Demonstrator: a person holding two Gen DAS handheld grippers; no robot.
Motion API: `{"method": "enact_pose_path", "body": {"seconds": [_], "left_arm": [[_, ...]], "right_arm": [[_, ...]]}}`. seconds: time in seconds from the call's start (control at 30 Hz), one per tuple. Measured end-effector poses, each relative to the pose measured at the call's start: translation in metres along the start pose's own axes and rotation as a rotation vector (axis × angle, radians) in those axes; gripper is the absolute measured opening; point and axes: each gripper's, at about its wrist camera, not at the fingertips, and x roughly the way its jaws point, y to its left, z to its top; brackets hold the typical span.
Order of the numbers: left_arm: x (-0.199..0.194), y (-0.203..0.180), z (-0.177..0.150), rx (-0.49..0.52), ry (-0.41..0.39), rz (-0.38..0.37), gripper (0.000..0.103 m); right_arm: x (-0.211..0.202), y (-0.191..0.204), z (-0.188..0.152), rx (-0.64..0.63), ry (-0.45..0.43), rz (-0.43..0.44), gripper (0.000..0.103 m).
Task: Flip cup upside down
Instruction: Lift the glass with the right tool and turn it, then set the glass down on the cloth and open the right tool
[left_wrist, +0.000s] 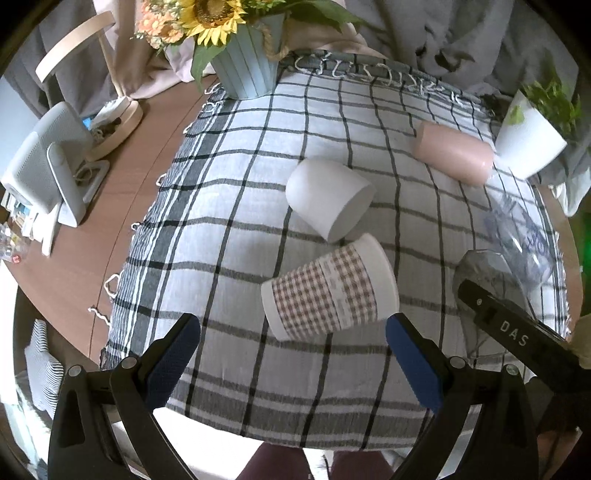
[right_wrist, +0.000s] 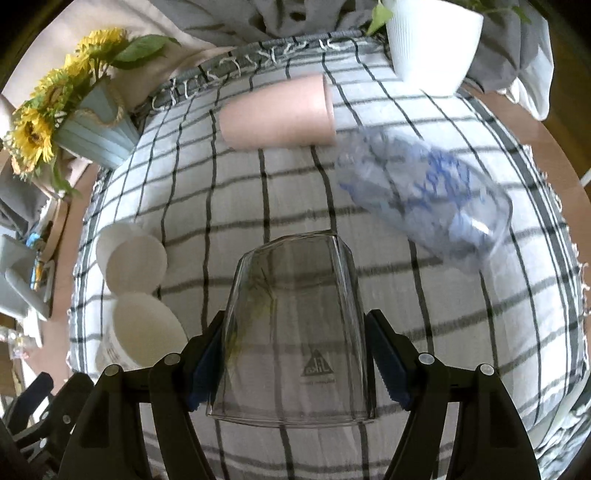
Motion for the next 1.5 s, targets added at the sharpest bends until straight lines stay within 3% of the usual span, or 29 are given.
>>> {"method": "enact_pose_path", "body": {"seconds": [0.53, 0.87, 0.97, 1.17, 1.5], "left_arm": [[-0.002, -0.005, -0.026, 0.005, 0.027, 0.031, 0.102], [-0.005, -0.005, -0.030, -0.010, 0.038, 0.033, 0.102], [-0.011, -0.002, -0.029, -0.021, 0.025, 0.027, 0.102], [-0.029, -0.011, -0.029, 0.007, -0.014, 0.000, 0.102], [-0.048, -0.058, -0.025, 0.126, -0.055, -0.077, 0.102]], "right_arm": [[0.017, -0.008, -0.031, -0.014, 0.115, -0.008, 0.072], [0.018, -0.010, -0.037, -0.025, 0.125, 0.000, 0.073], [0.010, -0.011, -0.036, -0.012, 0.103, 0.026, 0.079], [-0.039, -0.022, -0.042, -0.004, -0.009, 0.057, 0.080], [-0.098, -0.055, -0.051, 0.052, -0.101, -0.016, 0.082]]}}
